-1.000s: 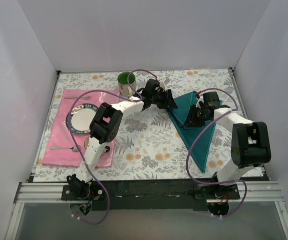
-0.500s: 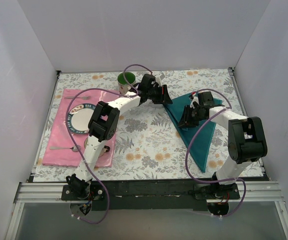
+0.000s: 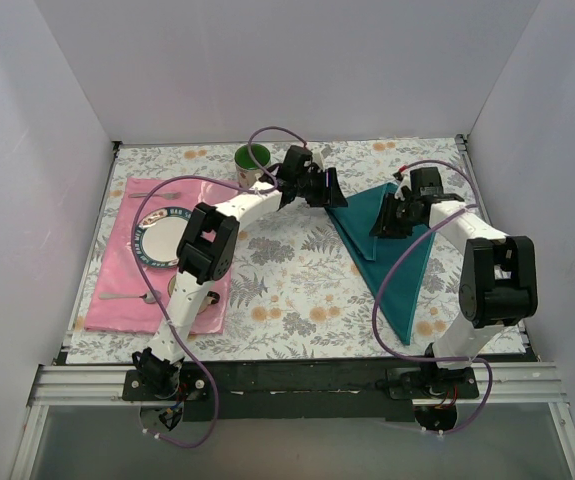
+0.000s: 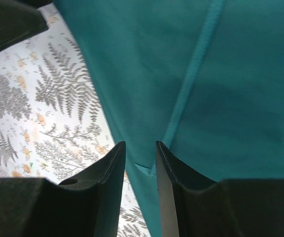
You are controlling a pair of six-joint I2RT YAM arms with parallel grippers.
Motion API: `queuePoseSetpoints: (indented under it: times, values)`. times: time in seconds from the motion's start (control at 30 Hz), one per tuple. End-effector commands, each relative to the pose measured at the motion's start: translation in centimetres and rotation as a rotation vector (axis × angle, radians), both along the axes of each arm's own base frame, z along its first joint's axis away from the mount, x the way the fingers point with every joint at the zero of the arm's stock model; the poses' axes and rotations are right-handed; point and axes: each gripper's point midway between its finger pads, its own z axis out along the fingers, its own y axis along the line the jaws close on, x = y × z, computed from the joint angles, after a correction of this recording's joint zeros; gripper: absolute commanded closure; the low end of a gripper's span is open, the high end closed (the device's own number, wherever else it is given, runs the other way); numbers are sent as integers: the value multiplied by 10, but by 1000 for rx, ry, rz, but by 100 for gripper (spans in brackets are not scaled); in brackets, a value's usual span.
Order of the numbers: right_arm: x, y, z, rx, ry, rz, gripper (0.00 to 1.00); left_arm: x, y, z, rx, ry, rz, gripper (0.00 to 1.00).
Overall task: Fold the napkin, place the utensils inside, and roll it up
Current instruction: Fold the napkin
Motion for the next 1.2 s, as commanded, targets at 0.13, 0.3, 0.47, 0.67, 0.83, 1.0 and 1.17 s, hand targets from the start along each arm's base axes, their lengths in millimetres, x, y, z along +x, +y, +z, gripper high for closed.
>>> queuePoseSetpoints:
  times: [0.13, 0.3, 0.47, 0.67, 0.83, 1.0, 1.17]
  values:
    - [-23, -4, -7, 22, 11, 16, 52, -37, -9, 17, -17, 29, -55, 58]
    - [-35, 2, -20, 55, 40, 38, 49, -43, -3, 1, 14, 49, -55, 59]
    - [-38, 7, -24, 88, 42, 48, 49, -37, 3, -2, 55, 26, -32, 60]
    - [-39, 11, -27, 114, 46, 59, 59, -35, 8, -7, 96, 26, -21, 61]
    - [-39, 12, -16, 118, 24, 57, 70, -35, 8, -9, 97, 31, -18, 64]
    - [-42, 16, -9, 142, 20, 71, 83, -34, 8, -10, 99, 39, -8, 68]
    - [-49, 21, -13, 166, 37, 79, 85, -34, 11, -8, 105, 32, 4, 70]
